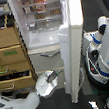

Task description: Opening the fridge

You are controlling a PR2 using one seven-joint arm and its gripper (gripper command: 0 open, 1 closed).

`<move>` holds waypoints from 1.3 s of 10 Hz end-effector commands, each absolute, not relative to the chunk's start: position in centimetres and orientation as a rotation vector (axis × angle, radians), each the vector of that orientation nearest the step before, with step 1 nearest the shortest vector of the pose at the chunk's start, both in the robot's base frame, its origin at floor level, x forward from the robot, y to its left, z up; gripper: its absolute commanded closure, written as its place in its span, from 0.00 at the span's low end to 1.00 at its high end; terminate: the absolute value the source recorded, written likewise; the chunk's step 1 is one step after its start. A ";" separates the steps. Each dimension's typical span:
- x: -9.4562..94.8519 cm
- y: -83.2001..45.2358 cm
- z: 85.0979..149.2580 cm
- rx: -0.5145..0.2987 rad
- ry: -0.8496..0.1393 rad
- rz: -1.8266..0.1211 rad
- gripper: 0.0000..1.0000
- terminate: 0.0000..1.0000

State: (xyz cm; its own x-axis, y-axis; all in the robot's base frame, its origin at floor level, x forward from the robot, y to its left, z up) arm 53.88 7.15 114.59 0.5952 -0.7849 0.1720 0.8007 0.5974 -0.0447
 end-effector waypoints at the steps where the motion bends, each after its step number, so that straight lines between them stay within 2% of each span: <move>1: 52.2 -16.6 120.3 -0.175 -0.249 -1.060 0.00 0.00; 3: 45.4 -21.7 124.9 -0.186 -0.324 -1.186 0.00 0.00; 6: 40.8 -27.3 127.8 -0.248 -0.359 -1.272 0.00 0.00; 7: 40.6 -25.1 126.7 -0.235 -0.350 -1.286 0.00 0.00; 9: 44.4 -16.0 123.2 -0.223 -0.322 -1.229 0.00 0.00; 10: 48.3 -5.2 119.1 -0.170 -0.313 -1.123 0.00 0.00; 12: 53.3 5.5 115.2 -0.113 -0.271 -0.956 0.00 0.00; 13: 56.7 15.6 111.9 -0.041 -0.234 -0.797 0.00 0.00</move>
State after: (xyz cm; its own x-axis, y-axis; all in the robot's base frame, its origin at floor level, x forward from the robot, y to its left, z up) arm 45.37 -14.78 122.97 0.3245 -0.8761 0.3567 0.9346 0.3550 0.0218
